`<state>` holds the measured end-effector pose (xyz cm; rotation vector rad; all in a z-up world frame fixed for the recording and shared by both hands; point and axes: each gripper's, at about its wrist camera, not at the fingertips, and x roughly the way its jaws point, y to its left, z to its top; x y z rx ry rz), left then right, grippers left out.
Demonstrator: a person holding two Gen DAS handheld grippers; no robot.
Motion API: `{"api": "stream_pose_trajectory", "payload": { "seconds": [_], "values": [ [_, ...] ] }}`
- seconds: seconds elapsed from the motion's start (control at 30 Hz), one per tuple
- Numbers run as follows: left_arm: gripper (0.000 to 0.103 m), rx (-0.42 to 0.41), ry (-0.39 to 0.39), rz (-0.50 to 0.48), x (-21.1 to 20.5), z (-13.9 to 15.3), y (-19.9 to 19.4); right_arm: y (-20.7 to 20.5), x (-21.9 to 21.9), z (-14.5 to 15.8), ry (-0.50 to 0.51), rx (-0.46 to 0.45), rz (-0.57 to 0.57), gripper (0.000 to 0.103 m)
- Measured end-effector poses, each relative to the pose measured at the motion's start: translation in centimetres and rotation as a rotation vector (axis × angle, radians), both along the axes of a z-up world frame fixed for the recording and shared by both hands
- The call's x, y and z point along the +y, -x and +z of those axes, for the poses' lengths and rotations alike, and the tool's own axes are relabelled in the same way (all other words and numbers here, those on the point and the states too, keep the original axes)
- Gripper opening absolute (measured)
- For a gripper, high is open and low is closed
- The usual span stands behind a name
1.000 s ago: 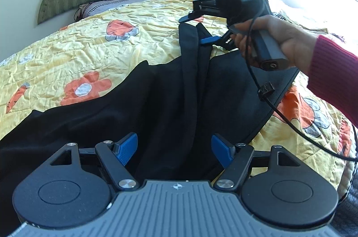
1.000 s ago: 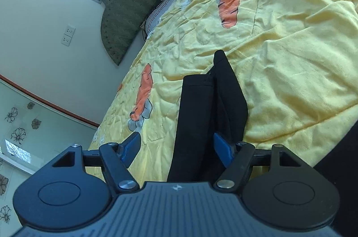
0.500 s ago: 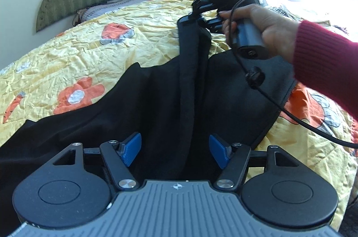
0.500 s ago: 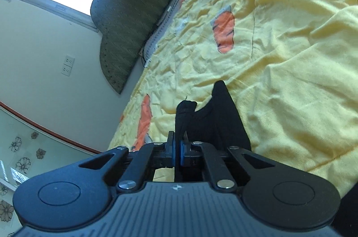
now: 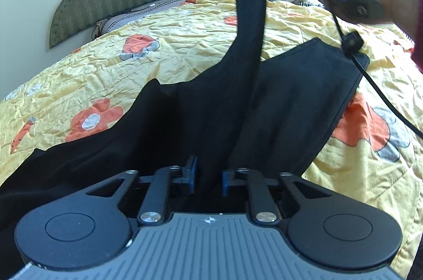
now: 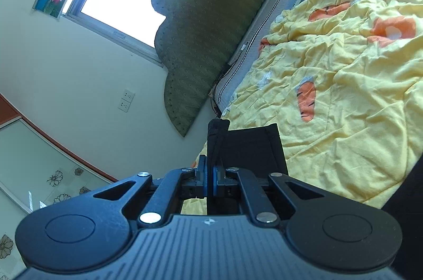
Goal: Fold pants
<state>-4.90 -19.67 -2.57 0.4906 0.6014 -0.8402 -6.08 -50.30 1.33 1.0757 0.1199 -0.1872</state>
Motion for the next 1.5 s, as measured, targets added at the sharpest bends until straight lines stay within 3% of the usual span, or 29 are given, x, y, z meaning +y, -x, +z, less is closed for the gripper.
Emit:
{"api": "stream_pose_trajectory", "payload": {
  "seconds": [0.2, 0.47, 0.9, 1.1, 1.2, 1.23, 1.33, 1.5],
  "values": [
    [0.009, -0.01, 0.069, 0.004, 1.2, 2.2, 0.2, 5.3, -0.3, -0.2, 0.083, 0.041, -0.068, 0.004],
    [0.009, 0.004, -0.01, -0.053, 0.5, -0.5, 1.9, 11.4, -1.0, -4.6, 0.087, 0.212, -0.173, 0.004],
    [0.01, -0.051, -0.044, -0.089, 0.2, -1.0, 3.2, 15.0, 0.4, -7.1, 0.168, 0.374, -0.253, 0.004],
    [0.009, -0.065, -0.062, -0.094, -0.2, -1.3, 3.3, 15.5, 0.8, -7.6, 0.196, 0.4, -0.27, 0.004],
    [0.015, -0.077, -0.069, -0.098, -0.2, -1.4, 3.6, 15.0, 0.8, -7.6, 0.212, 0.425, -0.265, 0.004],
    [0.022, -0.079, -0.07, -0.1, -0.2, -1.4, 3.6, 14.8, 0.8, -7.7, 0.217, 0.44, -0.256, 0.004],
    [0.025, -0.083, -0.073, -0.107, -0.1, -1.3, 3.9, 14.3, 0.9, -7.5, 0.249, 0.475, -0.232, 0.005],
    [0.042, -0.043, -0.042, -0.119, 0.6, -0.1, 3.8, 14.3, 1.5, -6.2, 0.301, 0.525, -0.264, 0.014]
  ]
}}
